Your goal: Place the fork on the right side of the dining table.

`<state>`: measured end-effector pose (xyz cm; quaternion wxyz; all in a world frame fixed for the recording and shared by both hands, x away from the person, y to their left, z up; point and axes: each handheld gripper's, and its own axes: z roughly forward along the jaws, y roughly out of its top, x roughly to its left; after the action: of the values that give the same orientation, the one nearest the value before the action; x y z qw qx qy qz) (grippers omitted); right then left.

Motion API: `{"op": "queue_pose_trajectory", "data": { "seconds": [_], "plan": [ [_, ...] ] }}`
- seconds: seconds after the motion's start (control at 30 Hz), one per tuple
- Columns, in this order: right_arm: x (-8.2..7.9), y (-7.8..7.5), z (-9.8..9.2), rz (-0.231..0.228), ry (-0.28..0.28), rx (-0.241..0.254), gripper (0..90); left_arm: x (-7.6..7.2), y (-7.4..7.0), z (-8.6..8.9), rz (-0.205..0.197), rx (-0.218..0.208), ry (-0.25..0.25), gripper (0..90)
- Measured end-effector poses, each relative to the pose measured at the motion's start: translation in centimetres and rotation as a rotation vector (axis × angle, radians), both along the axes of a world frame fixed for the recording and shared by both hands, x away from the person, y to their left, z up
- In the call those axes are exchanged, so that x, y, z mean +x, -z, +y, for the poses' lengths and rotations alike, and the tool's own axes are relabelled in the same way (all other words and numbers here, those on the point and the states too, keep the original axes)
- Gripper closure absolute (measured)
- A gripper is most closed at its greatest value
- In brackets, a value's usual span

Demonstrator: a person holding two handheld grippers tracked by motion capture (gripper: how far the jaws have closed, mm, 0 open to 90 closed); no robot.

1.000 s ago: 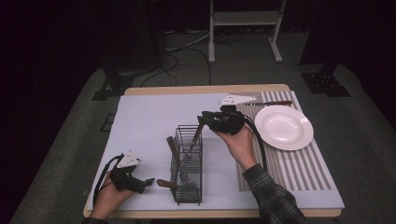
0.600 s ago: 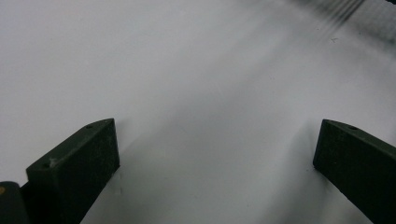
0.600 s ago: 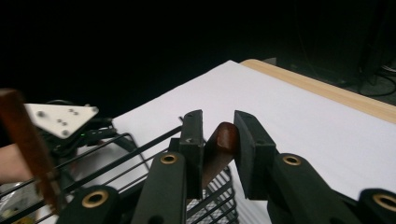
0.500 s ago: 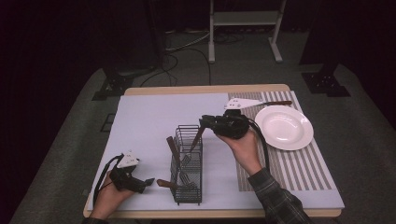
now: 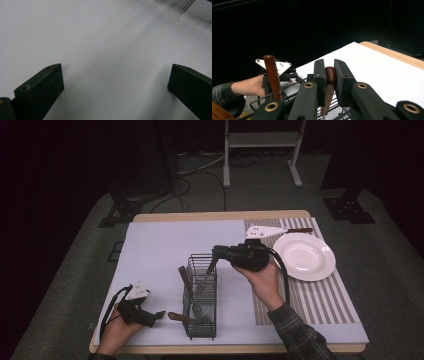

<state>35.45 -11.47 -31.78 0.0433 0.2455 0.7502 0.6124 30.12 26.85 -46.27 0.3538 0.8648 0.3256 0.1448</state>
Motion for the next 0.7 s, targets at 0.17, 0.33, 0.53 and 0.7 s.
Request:
{"op": "queue_pose_trajectory", "data": {
  "seconds": [0.17,0.33,0.53,0.7],
  "plan": [
    [-0.2,-0.6,-0.4,-0.021,0.011,0.021,80.2,0.0,0.0,0.0,0.0,0.0,0.0,0.0],
    [-0.4,-1.6,-0.7,-0.048,0.018,0.046,80.2,0.0,0.0,0.0,0.0,0.001,0.0,0.0],
    [-0.5,-2.6,-1.1,-0.069,0.022,0.058,80.2,0.0,0.0,0.0,-0.001,-0.001,-0.001,0.0],
    [-0.7,-3.9,-1.3,-0.089,0.025,0.062,80.3,0.0,0.0,0.0,-0.001,0.0,0.0,0.0]
  ]
}}
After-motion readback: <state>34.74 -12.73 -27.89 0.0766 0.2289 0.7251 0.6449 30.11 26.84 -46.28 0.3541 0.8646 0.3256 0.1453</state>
